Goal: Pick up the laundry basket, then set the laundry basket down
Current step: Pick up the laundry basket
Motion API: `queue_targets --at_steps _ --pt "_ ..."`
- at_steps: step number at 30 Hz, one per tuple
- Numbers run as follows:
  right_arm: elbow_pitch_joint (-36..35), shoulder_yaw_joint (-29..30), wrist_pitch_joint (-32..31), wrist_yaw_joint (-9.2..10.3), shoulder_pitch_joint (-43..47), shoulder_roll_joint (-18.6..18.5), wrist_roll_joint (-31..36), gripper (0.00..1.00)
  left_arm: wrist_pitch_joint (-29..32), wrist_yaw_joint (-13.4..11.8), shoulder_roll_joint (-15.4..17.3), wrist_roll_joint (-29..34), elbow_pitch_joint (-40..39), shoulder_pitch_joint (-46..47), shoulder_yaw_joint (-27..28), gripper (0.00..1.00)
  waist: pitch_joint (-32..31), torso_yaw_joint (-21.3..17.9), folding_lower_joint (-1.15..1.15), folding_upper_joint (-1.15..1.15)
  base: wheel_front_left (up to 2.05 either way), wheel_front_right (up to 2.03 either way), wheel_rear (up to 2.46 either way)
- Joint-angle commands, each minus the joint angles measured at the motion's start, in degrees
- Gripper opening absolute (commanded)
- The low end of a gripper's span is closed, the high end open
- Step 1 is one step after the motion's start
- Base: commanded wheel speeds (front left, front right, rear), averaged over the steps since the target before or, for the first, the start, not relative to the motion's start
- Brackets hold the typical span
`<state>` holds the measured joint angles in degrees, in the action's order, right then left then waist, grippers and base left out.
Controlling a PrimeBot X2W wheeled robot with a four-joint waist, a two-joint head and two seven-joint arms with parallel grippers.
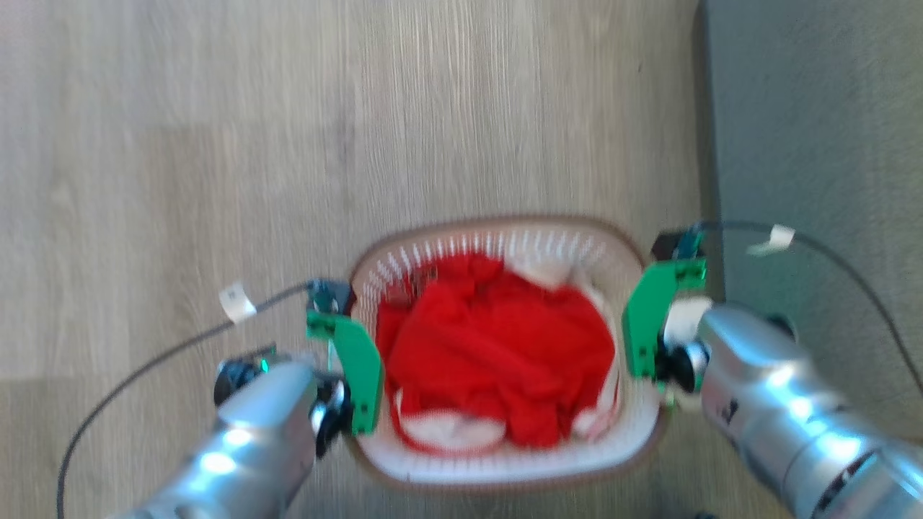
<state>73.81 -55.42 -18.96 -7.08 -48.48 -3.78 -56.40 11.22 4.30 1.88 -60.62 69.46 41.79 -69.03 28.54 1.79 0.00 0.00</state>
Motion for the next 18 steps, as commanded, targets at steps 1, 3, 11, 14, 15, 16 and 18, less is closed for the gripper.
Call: queue_targets --at_steps 1,3,11,14,15,16,18 --pt "-0.73 -1.80 -0.52 -0.41 2.93 0.50 0.61 0.00 0.51 1.01 0.99 0.56 -0.21 -0.73 -0.66 0.00 -5.67 0.31 0.00 0.00 0.00 0.00 0.00" --pt "-1.74 -2.83 -1.60 -0.41 4.47 0.59 0.57 0.00 1.91 1.39 0.99 0.23 -0.19 -1.91 -1.10 0.00 -8.44 0.37 0.00 0.00 0.00 0.00 0.00" --pt "-4.06 -4.72 -5.33 -0.41 8.62 0.78 -1.67 0.00 5.83 2.51 0.99 -0.65 0.56 -4.93 -2.18 0.00 -18.04 0.87 0.00 0.00 0.00 0.00 0.00" --pt "-3.97 -4.85 -5.90 -0.41 9.87 0.82 -2.70 0.00 7.14 2.72 0.99 -0.63 0.35 -5.96 -2.57 0.00 -21.12 1.71 0.00 0.00 0.00 0.00 0.00" --pt "-4.02 -4.97 -6.11 -0.41 10.07 0.84 -2.92 0.00 7.36 2.77 0.99 -0.85 0.15 -6.15 -2.60 0.00 -21.87 1.94 0.00 0.00 0.00 0.00 0.00" --pt "-4.14 -5.08 -6.24 -0.41 10.23 0.85 -3.16 0.00 7.47 2.81 0.99 -1.03 0.02 -6.28 -2.63 0.00 -22.60 2.13 0.00 0.00 0.00 0.00 0.00" --pt "-4.46 -5.20 -6.44 -0.41 10.73 0.87 -3.78 0.00 7.72 2.87 0.99 -1.14 -0.11 -6.64 -2.76 0.00 -24.24 2.51 0.00 0.00 0.00 0.00 0.00"
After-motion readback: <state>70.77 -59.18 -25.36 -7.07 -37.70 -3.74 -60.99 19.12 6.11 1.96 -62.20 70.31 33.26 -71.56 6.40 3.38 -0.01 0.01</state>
